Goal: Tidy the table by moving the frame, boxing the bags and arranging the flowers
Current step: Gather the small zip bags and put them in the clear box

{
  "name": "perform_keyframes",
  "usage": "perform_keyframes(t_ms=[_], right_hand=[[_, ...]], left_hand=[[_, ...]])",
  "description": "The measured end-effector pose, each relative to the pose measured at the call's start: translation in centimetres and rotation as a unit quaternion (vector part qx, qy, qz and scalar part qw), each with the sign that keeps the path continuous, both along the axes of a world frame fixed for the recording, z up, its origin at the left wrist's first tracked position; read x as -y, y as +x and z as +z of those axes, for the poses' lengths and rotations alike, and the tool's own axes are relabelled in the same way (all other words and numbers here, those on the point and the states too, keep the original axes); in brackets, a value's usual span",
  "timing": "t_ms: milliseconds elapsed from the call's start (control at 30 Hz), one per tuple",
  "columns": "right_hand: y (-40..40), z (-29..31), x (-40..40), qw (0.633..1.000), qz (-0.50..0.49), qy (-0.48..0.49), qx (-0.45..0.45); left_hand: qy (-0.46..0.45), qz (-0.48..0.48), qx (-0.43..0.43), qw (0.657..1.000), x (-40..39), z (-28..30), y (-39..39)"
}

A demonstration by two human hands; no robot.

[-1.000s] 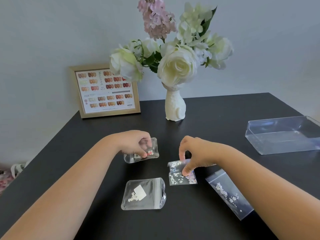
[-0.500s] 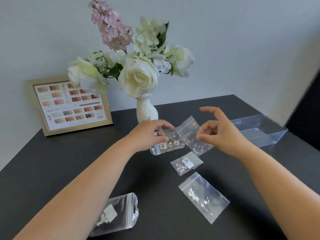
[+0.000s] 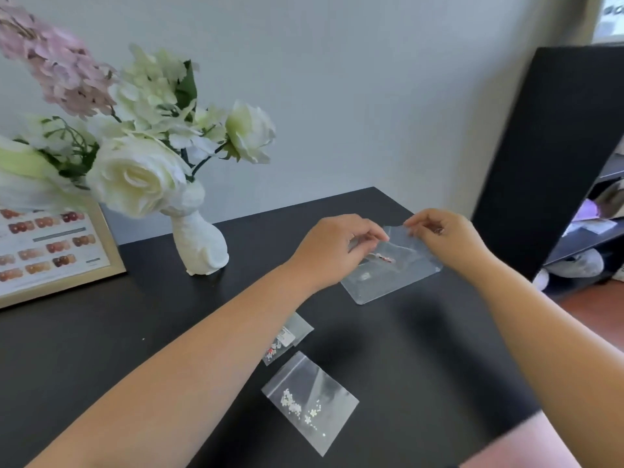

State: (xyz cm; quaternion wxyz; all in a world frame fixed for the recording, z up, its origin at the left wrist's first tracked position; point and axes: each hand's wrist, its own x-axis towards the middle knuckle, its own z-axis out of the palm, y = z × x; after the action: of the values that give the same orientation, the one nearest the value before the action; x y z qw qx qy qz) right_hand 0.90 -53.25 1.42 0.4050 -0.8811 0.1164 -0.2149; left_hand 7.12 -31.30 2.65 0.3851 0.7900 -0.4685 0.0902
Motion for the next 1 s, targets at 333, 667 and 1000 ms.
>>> perform_keyframes(t_ms=[333,667,1000], right_hand=[[2.2,-1.0,3.1,0.992,0.043,-0.063,-0.098],[1.1,-4.7,4.7,0.998,0.008,0.001,-0.058],[-0.3,-4.6,4.0,0.996,-0.063,-0.069,-0.004]], left_hand=[[0.110,0.090,-0.038,0.989,3.6,-2.6,-0.1],[0.271,0.137,-0.057,0.951,3.0,-4.6,1.2],[0.241,0.044,-0.107,0.964,1.5,-3.8,1.0]])
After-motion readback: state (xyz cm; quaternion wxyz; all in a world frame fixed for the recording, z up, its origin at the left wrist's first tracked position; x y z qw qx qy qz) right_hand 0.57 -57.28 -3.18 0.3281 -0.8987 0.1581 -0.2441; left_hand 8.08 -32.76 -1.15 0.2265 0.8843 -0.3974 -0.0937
